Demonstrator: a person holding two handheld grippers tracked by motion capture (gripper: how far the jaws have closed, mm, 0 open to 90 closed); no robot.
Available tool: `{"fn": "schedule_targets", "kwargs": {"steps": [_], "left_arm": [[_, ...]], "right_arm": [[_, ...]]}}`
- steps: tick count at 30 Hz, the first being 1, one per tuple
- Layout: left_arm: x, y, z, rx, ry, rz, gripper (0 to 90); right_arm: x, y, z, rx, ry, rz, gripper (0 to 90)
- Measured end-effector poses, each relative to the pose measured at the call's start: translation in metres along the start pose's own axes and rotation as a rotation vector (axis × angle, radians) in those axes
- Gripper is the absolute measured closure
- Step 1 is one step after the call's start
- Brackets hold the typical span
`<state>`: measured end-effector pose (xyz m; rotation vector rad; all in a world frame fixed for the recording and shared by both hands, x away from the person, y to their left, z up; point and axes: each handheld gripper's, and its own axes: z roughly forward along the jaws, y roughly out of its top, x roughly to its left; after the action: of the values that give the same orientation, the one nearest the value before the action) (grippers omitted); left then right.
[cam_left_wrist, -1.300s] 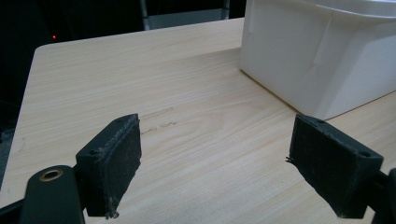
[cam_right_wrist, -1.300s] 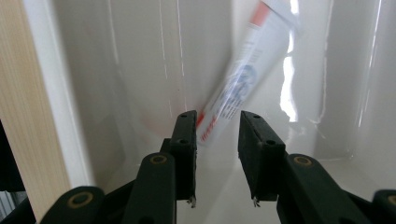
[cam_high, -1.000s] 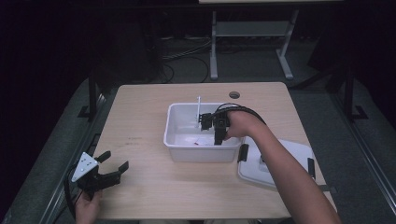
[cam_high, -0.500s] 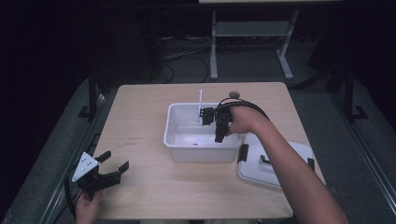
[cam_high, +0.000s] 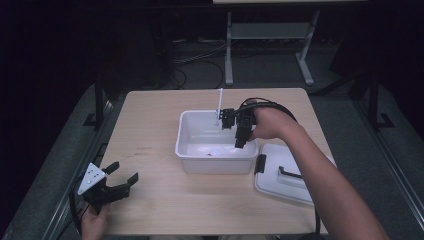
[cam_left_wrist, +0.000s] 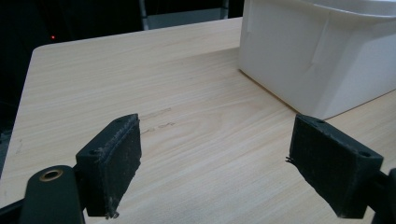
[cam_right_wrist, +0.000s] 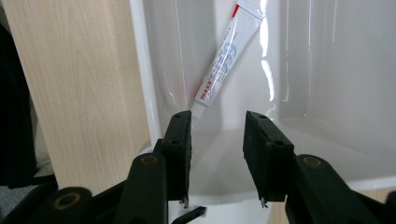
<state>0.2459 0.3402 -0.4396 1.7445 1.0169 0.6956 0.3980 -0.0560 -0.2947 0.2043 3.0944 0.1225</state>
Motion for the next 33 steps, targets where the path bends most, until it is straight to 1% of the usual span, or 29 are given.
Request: {"fn": "schedule_targets", "kwargs": {"steps": [1,2,4,5,7,11,12,22,25,29,31,33], "left_arm": [[0.000,0.000,0.000,0.000,0.000,0.000,16.3],[0.000,0.000,0.000,0.000,0.000,-0.001,16.3],[0.000,0.000,0.000,0.002,0.001,0.001,16.3],[0.000,0.000,0.000,0.001,0.000,0.000,16.3],[0.000,0.000,0.000,0.002,0.001,0.002,16.3],[-0.001,0.000,0.001,0.001,0.000,0.000,16.3],[-0.001,0.000,0.001,0.003,-0.001,0.002,16.3],[-0.001,0.000,0.001,0.004,-0.001,0.003,16.3],[-0.001,0.000,0.001,0.005,-0.001,0.003,16.3],[-0.002,0.000,0.001,0.004,-0.001,0.006,16.3],[-0.002,0.000,0.001,0.004,0.000,0.005,16.3],[-0.002,0.000,0.001,0.004,-0.001,0.004,16.3]], "right_arm": [[0.001,-0.001,-0.002,0.001,0.000,0.008,60.7],[0.001,-0.003,-0.002,-0.004,-0.002,0.000,60.3],[0.002,-0.006,-0.004,-0.002,-0.005,0.011,59.8],[0.002,-0.007,-0.005,-0.003,-0.007,0.007,59.5],[0.004,-0.010,-0.006,-0.003,-0.007,0.012,58.8],[0.004,-0.018,-0.008,-0.003,-0.016,0.017,54.0],[0.005,-0.019,-0.008,-0.004,-0.016,0.026,53.7],[0.008,-0.036,-0.011,-0.014,-0.028,0.044,46.1],[0.009,-0.041,-0.011,-0.011,-0.032,0.061,43.6],[0.011,-0.047,-0.010,-0.010,-0.031,0.074,42.6],[0.011,-0.051,-0.010,-0.010,-0.034,0.073,42.2],[0.011,-0.056,-0.011,-0.013,-0.037,0.084,41.4]]}}
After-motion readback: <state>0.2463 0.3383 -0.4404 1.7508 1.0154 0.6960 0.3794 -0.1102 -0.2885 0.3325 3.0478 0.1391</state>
